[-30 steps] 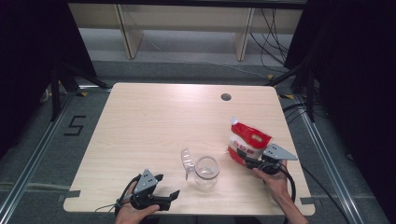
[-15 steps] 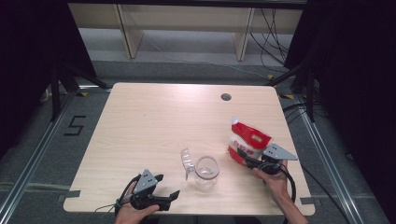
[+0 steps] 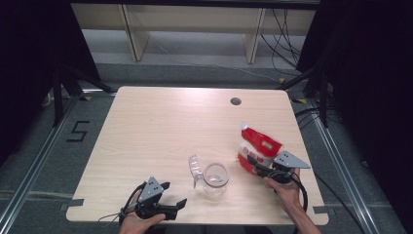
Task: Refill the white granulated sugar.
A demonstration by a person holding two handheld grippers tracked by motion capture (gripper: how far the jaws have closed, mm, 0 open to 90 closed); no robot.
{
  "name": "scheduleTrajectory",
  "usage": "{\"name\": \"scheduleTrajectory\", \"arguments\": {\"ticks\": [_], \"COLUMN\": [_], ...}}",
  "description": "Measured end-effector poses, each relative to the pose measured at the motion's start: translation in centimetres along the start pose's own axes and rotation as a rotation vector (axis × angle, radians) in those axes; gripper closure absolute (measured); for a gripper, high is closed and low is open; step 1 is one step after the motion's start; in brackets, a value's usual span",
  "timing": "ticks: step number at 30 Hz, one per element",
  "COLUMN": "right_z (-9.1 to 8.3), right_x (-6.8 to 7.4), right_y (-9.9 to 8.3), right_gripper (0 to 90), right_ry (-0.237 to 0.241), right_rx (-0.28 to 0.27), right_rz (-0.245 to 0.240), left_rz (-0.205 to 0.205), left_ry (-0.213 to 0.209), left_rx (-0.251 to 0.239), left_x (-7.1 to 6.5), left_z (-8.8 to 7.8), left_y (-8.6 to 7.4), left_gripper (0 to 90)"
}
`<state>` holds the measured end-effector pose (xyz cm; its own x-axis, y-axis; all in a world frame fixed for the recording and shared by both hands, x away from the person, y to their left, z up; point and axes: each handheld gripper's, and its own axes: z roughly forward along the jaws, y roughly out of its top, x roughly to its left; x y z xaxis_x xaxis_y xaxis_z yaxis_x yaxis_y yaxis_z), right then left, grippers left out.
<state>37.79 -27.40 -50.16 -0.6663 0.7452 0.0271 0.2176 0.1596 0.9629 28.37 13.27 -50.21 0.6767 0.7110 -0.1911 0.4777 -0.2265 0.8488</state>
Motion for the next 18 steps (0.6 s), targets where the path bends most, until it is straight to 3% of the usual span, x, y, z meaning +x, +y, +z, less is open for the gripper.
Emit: {"name": "scheduleTrajectory", "arguments": {"ticks": [3, 4, 5, 6, 7, 10, 12, 13, 14, 15, 17, 18], "right_z": [-0.2, -0.2, -0.3, -0.5, -0.7, -1.1, -1.6, -1.8, -1.9, -2.1, -2.5, -2.5], "right_x": [0.1, 0.0, 0.3, 0.0, 0.3, 0.4, 0.9, 0.8, 0.6, 1.0, 1.1, 1.3], "right_y": [0.3, 0.4, 0.4, 0.5, 0.7, 0.9, 1.0, 1.2, 1.3, 1.4, 1.8, 1.9], "right_gripper": [50.3, 50.4, 50.4, 50.4, 50.4, 50.5, 50.5, 50.5, 50.5, 50.5, 50.6, 50.6], "right_ry": [-0.004, -0.004, -0.01, -0.019, -0.015, -0.026, -0.038, -0.035, -0.049, -0.049, -0.076, -0.076], "right_rx": [-0.01, -0.028, -0.027, -0.035, -0.016, -0.018, -0.009, -0.001, -0.017, -0.014, 0.002, 0.005], "right_rz": [-0.006, -0.04, 0.009, -0.041, -0.017, -0.058, -0.043, -0.075, -0.141, -0.126, -0.209, -0.227], "left_rz": [0.007, 0.011, -0.005, -0.004, -0.006, -0.003, -0.003, -0.002, -0.007, -0.009, 0.0, -0.004], "left_ry": [0.001, 0.001, 0.001, 0.002, 0.004, 0.002, 0.004, 0.005, 0.003, 0.004, 0.008, 0.011], "left_rx": [0.004, 0.002, -0.004, -0.003, -0.003, -0.004, -0.002, -0.001, -0.006, -0.011, -0.004, -0.004], "left_x": [0.1, 0.1, 0.1, 0.1, 0.1, 0.1, 0.1, 0.1, 0.1, 0.1, 0.2, 0.1], "left_z": [-0.1, -0.1, -0.1, -0.1, -0.1, -0.2, -0.1, -0.2, -0.1, -0.1, -0.2, -0.2], "left_y": [0.0, 0.0, 0.0, 0.0, 0.0, 0.0, 0.0, 0.0, 0.0, 0.0, 0.0, 0.0], "left_gripper": [15.4, 15.4, 15.4, 15.4, 15.4, 15.4, 15.4, 15.4, 15.4, 15.4, 15.4, 15.4]}}
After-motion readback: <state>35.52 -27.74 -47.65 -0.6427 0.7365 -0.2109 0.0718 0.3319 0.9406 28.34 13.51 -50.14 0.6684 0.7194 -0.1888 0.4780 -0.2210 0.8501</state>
